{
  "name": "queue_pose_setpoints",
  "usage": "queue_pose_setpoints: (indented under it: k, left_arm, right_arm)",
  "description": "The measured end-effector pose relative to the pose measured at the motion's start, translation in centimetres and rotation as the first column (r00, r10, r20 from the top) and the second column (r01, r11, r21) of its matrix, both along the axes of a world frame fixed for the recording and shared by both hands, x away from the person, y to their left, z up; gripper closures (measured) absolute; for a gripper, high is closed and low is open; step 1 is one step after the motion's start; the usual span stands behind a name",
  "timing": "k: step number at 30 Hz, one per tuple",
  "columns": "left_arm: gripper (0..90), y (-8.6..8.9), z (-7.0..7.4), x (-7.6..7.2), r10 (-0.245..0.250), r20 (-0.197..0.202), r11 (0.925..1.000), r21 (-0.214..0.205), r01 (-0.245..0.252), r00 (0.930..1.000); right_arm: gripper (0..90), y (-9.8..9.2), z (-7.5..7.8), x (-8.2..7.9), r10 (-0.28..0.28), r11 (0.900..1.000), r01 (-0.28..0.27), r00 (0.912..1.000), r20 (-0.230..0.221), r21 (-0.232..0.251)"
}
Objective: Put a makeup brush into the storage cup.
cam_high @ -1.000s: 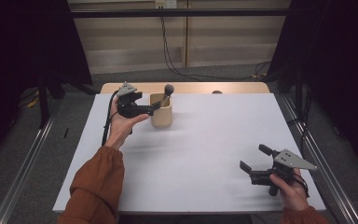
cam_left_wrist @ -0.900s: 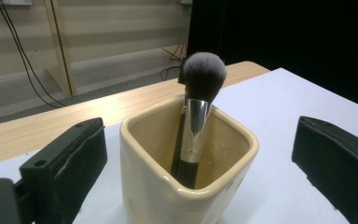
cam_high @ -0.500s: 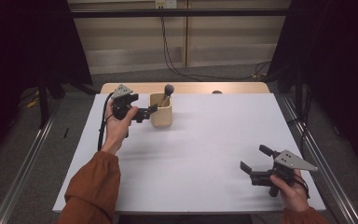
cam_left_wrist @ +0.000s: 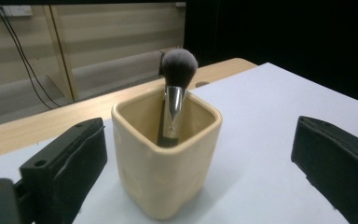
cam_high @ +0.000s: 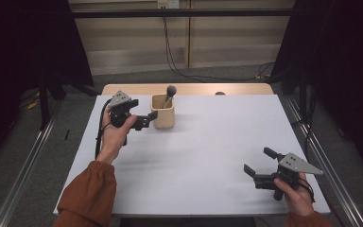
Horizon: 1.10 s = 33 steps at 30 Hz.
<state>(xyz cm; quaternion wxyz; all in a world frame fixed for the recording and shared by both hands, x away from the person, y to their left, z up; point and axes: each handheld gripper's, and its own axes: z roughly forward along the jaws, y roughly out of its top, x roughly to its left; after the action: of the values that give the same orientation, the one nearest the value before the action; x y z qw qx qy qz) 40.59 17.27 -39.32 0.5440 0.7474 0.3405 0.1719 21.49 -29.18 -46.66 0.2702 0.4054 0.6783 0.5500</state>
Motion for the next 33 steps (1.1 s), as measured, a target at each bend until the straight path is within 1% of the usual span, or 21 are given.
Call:
queue_pose_setpoints:
  k: [1, 5, 7, 9, 11, 13, 16, 20, 23, 26, 27, 28, 30, 31, 32, 33]
  left_arm:
    - [4.0, 0.1, -0.1, -0.2, 0.001, 0.001, 1.0, -0.008, -0.001, 1.0]
    - [3.8, 0.6, -0.2, -0.8, 0.011, 0.011, 0.9999, -0.012, -0.011, 0.9999]
    - [3.3, 0.8, -0.3, -1.2, 0.02, 0.027, 0.9997, -0.011, -0.02, 0.9994]
    - [3.3, 1.1, -0.3, -1.6, 0.017, 0.032, 0.9998, -0.007, -0.017, 0.9993]
    - [3.3, 1.2, -0.3, -2.0, 0.014, 0.032, 0.9998, -0.013, -0.013, 0.9994]
    - [3.3, 1.4, -0.5, -2.4, 0.004, 0.042, 0.9999, -0.011, -0.003, 0.9991]
    - [3.3, 1.8, -0.7, -2.9, 0.016, 0.054, 0.9999, -0.005, -0.015, 0.9984]
    - [3.3, 2.4, -1.1, -3.4, 0.025, 0.054, 0.9995, -0.022, -0.023, 0.9982]
    - [3.3, 2.7, -1.1, -3.9, 0.024, 0.059, 0.9996, -0.013, -0.023, 0.998]
    - [3.3, 3.0, -1.1, -4.5, 0.015, 0.052, 0.9995, -0.028, -0.014, 0.9985]
    - [3.3, 3.1, -1.2, -4.6, 0.011, 0.05, 0.9997, -0.023, -0.01, 0.9987]
    - [3.3, 3.3, -1.3, -4.9, 0.018, 0.055, 0.9997, -0.021, -0.017, 0.9983]
    - [3.3, 3.6, -1.5, -5.1, 0.003, 0.053, 0.9996, -0.027, -0.001, 0.9986]
    - [3.3, 3.8, -1.7, -5.3, 0.013, 0.056, 0.9997, -0.02, -0.012, 0.9983]
    - [3.3, 4.0, -1.8, -5.5, 0.015, 0.055, 0.9995, -0.027, -0.014, 0.9984]
    - [3.4, 4.1, -1.8, -5.5, 0.014, 0.055, 0.9996, -0.026, -0.013, 0.9984]
  right_arm:
    - [0.0, 0.0, 0.0, 0.0, 0.0, 1.0, 0.0, 1.0, 0.0, 0.001]
    - [0.0, 0.0, 0.0, 0.0, 0.002, 1.0, -0.002, 1.0, 0.003, -0.001]
    - [0.0, 0.1, 0.0, -0.1, 0.003, 1.0, -0.003, 1.0, 0.003, -0.001]
    - [0.0, 0.1, 0.0, -0.1, 0.003, 1.0, -0.003, 1.0, 0.003, -0.001]
    - [0.0, 0.1, 0.0, 0.0, 0.002, 1.0, -0.002, 1.0, 0.002, -0.003]
    - [0.0, 0.1, 0.0, 0.0, 0.0, 1.0, 0.0, 1.0, -0.002, 0.001]
    - [0.0, 0.1, 0.0, 0.0, 0.004, 1.0, -0.004, 1.0, 0.0, -0.005]
    - [0.0, 0.1, 0.0, -0.1, 0.002, 1.0, -0.002, 1.0, -0.003, -0.002]
    - [0.0, 0.1, 0.0, -0.1, 0.003, 1.0, -0.003, 1.0, -0.002, -0.002]
    - [0.0, 0.1, 0.0, 0.0, 0.006, 1.0, -0.006, 1.0, -0.002, -0.005]
    - [0.0, 0.1, 0.0, 0.0, 0.006, 1.0, -0.006, 1.0, -0.002, -0.005]
    - [0.0, 0.1, 0.0, 0.0, 0.005, 1.0, -0.005, 1.0, -0.002, -0.005]
    - [0.0, 0.1, 0.0, -0.1, 0.005, 1.0, -0.005, 1.0, 0.0, -0.004]
    - [0.0, 0.1, 0.0, -0.1, 0.004, 1.0, -0.004, 1.0, -0.001, -0.003]
    - [0.0, 0.2, 0.0, -0.1, 0.004, 1.0, -0.004, 1.0, -0.002, -0.003]
    - [0.0, 0.1, 0.0, 0.0, 0.005, 1.0, -0.005, 1.0, -0.002, -0.005]
